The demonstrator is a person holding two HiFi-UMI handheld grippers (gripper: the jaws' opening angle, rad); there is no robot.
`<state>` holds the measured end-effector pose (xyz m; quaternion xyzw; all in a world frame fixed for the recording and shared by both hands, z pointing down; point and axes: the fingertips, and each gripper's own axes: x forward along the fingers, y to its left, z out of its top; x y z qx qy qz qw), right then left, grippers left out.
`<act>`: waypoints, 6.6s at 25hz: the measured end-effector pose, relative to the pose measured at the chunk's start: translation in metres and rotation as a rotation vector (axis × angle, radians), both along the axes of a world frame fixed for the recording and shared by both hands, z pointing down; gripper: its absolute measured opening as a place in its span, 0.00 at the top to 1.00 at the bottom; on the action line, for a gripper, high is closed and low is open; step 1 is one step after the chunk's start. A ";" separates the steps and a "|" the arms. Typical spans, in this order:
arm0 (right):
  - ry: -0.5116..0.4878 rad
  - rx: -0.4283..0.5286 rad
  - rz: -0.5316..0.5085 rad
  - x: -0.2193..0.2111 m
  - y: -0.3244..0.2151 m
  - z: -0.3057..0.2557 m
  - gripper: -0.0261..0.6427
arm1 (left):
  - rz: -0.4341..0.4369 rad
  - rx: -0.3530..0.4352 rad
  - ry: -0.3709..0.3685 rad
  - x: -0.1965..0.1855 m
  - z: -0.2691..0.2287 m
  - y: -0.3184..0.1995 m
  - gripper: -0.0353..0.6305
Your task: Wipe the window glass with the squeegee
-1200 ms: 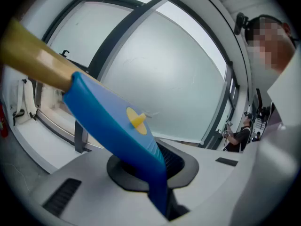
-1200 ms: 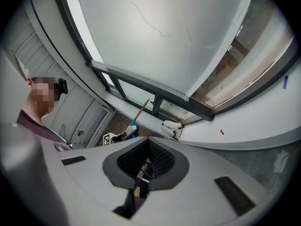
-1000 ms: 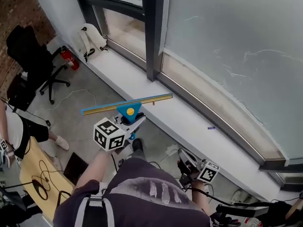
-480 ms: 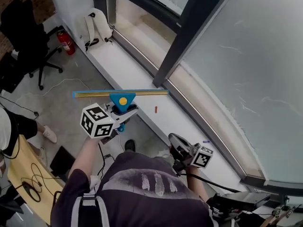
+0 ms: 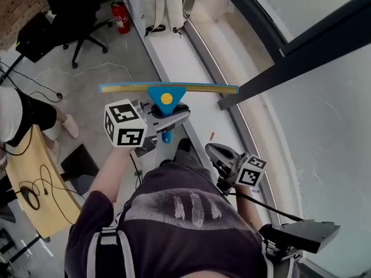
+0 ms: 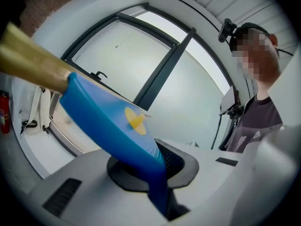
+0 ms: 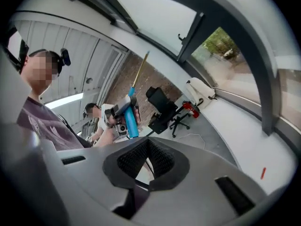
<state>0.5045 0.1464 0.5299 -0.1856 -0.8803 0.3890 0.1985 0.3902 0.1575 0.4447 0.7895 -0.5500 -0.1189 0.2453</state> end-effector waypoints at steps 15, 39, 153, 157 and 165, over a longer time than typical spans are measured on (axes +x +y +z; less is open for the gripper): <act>-0.235 0.095 -0.207 -0.167 -0.100 -0.047 0.95 | 0.155 -0.021 -0.010 -0.093 -0.016 -0.151 0.88; -0.272 0.308 0.279 -0.335 -0.194 -0.101 0.72 | 0.712 0.170 -0.044 -0.160 -0.056 -0.238 0.64; -0.185 0.646 0.568 -0.392 -0.421 -0.429 0.82 | 1.036 0.812 -0.298 -0.296 -0.234 -0.305 0.94; -0.221 0.660 0.576 -0.387 -0.430 -0.461 0.82 | 1.008 0.805 -0.258 -0.299 -0.240 -0.313 0.94; -0.231 0.645 0.578 -0.381 -0.444 -0.500 0.82 | 1.019 0.797 -0.280 -0.293 -0.253 -0.315 0.94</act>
